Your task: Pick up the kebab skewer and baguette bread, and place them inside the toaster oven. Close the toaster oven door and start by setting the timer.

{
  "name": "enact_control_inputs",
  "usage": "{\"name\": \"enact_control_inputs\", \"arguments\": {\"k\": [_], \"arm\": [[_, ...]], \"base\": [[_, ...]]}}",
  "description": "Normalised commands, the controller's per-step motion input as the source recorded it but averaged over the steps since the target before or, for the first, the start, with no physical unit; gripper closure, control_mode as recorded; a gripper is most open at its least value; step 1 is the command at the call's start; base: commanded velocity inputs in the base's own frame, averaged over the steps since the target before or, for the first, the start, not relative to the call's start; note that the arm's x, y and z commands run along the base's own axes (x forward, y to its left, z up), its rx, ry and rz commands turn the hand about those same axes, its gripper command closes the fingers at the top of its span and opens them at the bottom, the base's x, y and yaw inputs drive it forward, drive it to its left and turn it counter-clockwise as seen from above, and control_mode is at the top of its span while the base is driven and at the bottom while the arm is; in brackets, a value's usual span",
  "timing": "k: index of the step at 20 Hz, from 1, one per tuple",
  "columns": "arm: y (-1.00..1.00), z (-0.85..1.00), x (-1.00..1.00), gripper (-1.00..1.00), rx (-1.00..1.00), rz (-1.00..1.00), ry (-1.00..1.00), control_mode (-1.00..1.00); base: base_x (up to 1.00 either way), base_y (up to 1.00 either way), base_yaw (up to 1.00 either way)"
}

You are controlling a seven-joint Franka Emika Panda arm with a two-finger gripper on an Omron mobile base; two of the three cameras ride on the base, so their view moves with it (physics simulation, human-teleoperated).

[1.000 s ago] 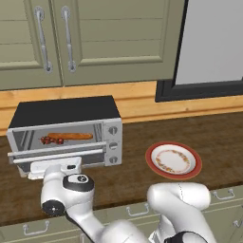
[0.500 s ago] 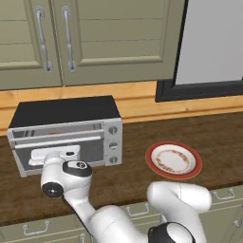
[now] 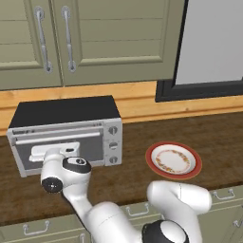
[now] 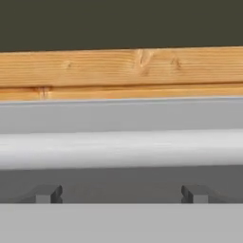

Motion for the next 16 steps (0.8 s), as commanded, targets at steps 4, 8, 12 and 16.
{"name": "enact_control_inputs", "arguments": {"k": [4,8,12,16], "arm": [[0.0,0.0,0.28,-1.0,0.0,0.0,0.0,-1.0],[0.0,0.0,0.08,-1.0,0.0,0.0,0.0,-1.0],[0.0,0.0,0.13,-1.0,0.0,0.0,0.0,-1.0],[0.0,0.0,0.28,-1.0,0.0,0.0,0.0,-1.0]], "base": [[0.0,0.0,0.0],[0.0,0.0,0.0],[0.0,0.0,0.0],[0.0,0.0,0.0]]}}
